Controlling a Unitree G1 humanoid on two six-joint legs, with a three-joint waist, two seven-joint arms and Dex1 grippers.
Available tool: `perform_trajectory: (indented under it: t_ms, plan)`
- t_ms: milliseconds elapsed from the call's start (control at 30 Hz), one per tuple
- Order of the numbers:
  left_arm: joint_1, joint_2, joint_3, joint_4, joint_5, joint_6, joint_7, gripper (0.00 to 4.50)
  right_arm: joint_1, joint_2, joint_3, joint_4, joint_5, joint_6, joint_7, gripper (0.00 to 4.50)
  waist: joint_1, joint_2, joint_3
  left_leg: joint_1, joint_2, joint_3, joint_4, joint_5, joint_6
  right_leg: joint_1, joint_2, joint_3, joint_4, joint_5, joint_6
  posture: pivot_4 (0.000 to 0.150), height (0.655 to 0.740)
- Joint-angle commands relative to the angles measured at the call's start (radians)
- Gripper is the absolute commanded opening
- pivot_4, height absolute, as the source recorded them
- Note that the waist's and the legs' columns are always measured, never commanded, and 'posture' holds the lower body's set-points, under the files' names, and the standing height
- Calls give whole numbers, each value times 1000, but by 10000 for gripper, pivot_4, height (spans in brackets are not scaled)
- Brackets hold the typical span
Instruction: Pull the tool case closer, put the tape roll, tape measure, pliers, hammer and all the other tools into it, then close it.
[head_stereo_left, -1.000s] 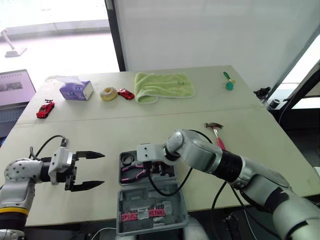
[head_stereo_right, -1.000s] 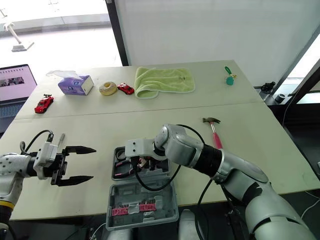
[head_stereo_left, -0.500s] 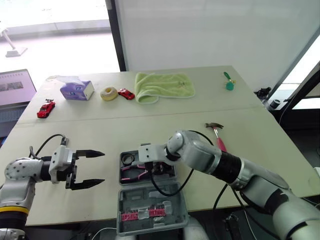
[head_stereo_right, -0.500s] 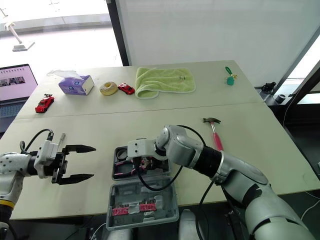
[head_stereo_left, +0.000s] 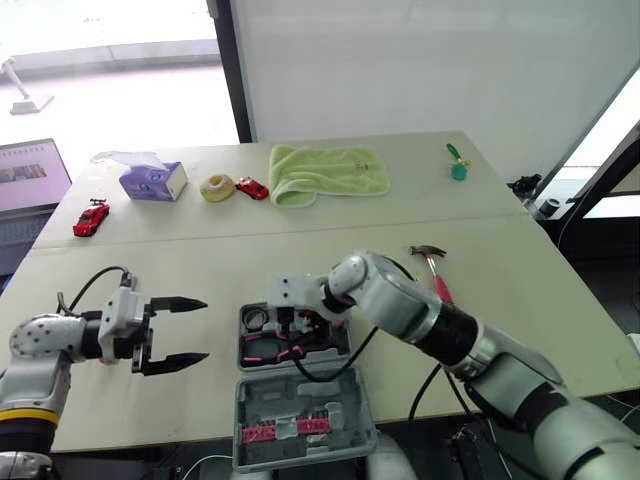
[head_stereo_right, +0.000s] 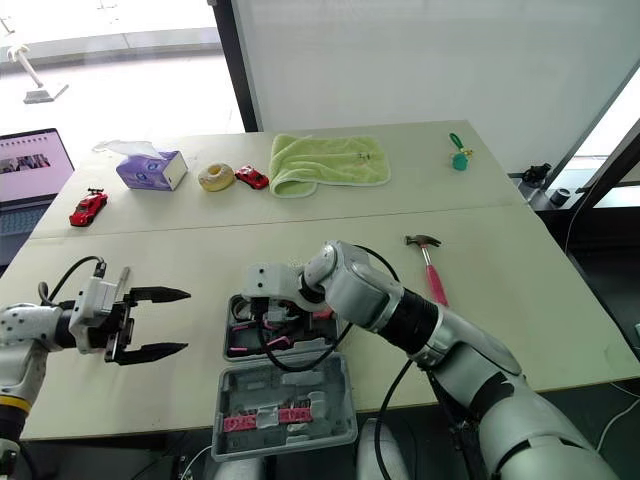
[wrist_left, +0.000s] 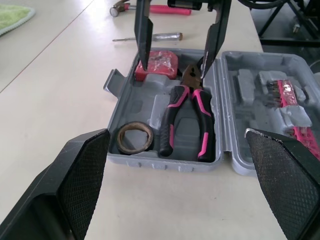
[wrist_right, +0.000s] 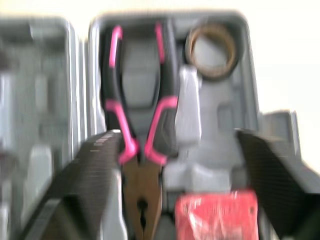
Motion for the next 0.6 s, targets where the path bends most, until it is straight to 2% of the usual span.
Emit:
perform_trajectory:
  t_ms: [33,67,133,167,600]
  plan:
    - [1,2,11,-4,-3,-12,-1,45000,23,29,-21,-11,-4,-14,-41,17768,1,0,0,0,0,0,0,0,0,0,0,0,0,0,0,1500,7400]
    - [2,2,10,-3,-2,-13,-2,45000,32,37,-17,-5,-7,-18,-51,11784,0,0,0,0,0,0,0,0,0,0,0,0,0,0,0,1500,7400]
    - [4,2,10,-6,-2,-10,-2,45000,40,50,-14,14,-12,-25,-68,3214,0,0,0,0,0,0,0,0,0,0,0,0,0,0,0,1500,7400]
    - [3,2,10,-6,-1,-9,0,45000,42,54,-11,28,-17,-32,-74,1094,-1,0,0,0,0,0,0,0,0,0,0,0,0,0,0,1500,7400]
    - [15,5,9,-30,-1,5,12,45000,107,49,31,134,-48,-84,-81,1094,-1,0,-1,1,0,0,0,0,0,0,0,0,0,0,0,1500,7400]
